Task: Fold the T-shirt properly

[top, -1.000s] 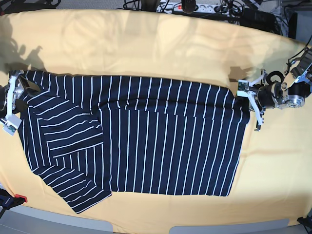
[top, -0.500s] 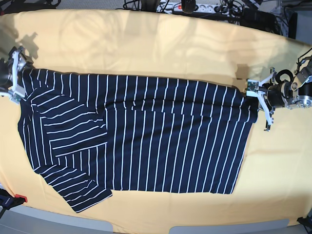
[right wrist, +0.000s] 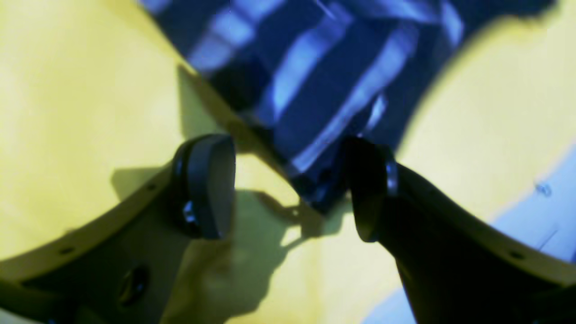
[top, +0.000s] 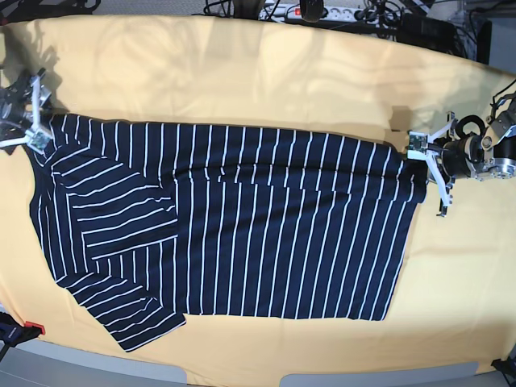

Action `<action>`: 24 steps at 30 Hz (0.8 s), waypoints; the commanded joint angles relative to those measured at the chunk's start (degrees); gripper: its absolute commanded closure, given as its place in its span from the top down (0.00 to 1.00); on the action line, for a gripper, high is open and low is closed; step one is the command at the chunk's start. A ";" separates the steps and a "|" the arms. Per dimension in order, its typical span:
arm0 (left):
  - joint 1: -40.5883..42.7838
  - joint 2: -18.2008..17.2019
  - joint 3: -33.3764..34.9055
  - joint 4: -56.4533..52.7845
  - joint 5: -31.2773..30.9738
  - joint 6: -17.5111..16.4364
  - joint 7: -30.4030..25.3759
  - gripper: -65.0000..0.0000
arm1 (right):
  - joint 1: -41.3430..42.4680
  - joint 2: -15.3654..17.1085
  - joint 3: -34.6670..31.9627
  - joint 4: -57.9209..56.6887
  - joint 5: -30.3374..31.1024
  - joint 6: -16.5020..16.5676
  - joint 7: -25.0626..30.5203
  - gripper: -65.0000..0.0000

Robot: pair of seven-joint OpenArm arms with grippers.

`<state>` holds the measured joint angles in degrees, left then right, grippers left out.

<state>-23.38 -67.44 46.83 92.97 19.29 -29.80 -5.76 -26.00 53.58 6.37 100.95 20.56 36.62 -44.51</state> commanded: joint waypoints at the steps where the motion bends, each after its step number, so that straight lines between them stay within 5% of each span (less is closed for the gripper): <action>1: -1.11 -1.46 -0.72 0.42 -0.31 0.46 0.20 0.00 | 0.46 1.18 0.74 0.46 -2.16 -0.44 0.00 0.61; 10: -1.14 -1.66 -0.72 0.42 -0.28 0.48 0.20 0.00 | 0.46 0.42 0.74 -4.90 -7.50 -5.42 5.51 0.61; 15: -1.11 -1.60 -0.74 0.42 -0.31 0.48 -0.28 0.00 | 0.46 0.37 0.74 -7.32 -6.47 -5.55 5.99 0.59; 21: -1.11 -1.62 -0.74 0.42 -0.31 0.46 -0.22 0.00 | 0.48 0.39 0.74 -7.30 -6.47 -5.62 5.95 0.03; 24: -1.11 -1.66 -0.74 0.42 -0.31 0.46 -0.22 0.00 | 0.63 0.42 0.74 -7.30 -6.47 -6.05 5.90 0.00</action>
<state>-23.40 -67.48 46.83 92.97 19.27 -29.80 -6.02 -25.82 52.49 6.52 93.30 14.94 31.48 -38.11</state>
